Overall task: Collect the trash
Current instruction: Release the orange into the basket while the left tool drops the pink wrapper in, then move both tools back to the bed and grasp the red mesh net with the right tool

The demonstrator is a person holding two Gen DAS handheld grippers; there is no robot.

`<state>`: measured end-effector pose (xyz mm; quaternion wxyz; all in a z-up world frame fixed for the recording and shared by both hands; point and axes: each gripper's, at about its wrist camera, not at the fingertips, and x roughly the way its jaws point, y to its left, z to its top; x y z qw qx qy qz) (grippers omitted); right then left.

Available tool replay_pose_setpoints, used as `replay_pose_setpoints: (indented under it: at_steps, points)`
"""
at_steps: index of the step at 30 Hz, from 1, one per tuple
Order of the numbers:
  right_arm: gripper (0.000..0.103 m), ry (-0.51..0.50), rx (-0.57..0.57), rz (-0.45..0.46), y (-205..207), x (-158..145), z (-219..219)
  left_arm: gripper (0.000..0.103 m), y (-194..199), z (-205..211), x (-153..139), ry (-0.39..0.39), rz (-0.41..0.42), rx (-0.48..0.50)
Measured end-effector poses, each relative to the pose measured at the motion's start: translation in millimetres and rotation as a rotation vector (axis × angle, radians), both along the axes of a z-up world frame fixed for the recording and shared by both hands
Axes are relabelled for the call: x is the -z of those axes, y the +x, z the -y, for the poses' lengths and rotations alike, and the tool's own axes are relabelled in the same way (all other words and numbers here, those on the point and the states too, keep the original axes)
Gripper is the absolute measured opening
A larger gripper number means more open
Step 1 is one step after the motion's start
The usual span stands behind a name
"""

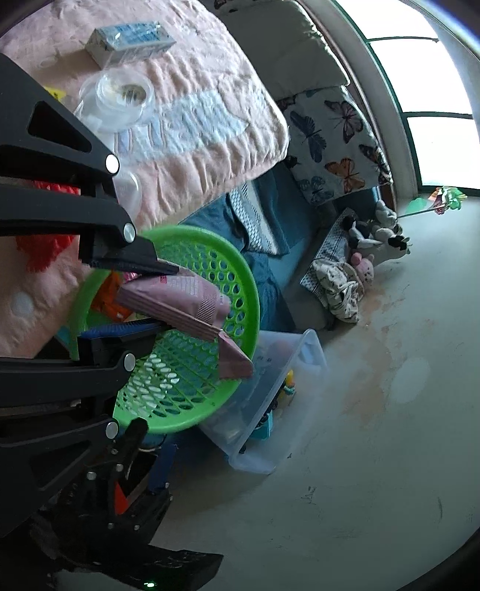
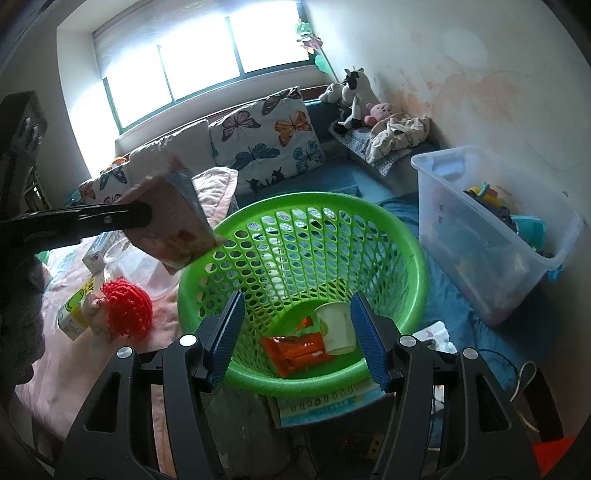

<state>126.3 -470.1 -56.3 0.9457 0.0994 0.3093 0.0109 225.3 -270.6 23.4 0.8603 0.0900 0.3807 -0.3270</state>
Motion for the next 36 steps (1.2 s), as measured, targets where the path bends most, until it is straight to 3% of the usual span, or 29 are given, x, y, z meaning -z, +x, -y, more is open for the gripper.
replay_pose_setpoints:
  at_steps: [3, 6, 20, 36]
  points:
    - [0.061, 0.003, 0.006, 0.002, -2, 1, 2, 0.031, 0, 7, 3, -0.004, -0.007, 0.005]
    - [0.061, 0.01, 0.013, 0.001, -5, 2, 4, 0.049, -2, 12, 5, -0.003, 0.003, 0.007]
    - [0.065, 0.02, -0.031, 0.012, -19, -4, -20, 0.06, -25, -33, -7, -0.031, 0.035, -0.036]
    - [0.067, 0.023, -0.17, 0.01, -14, -9, -94, 0.065, -58, -158, -6, -0.054, 0.062, -0.243]
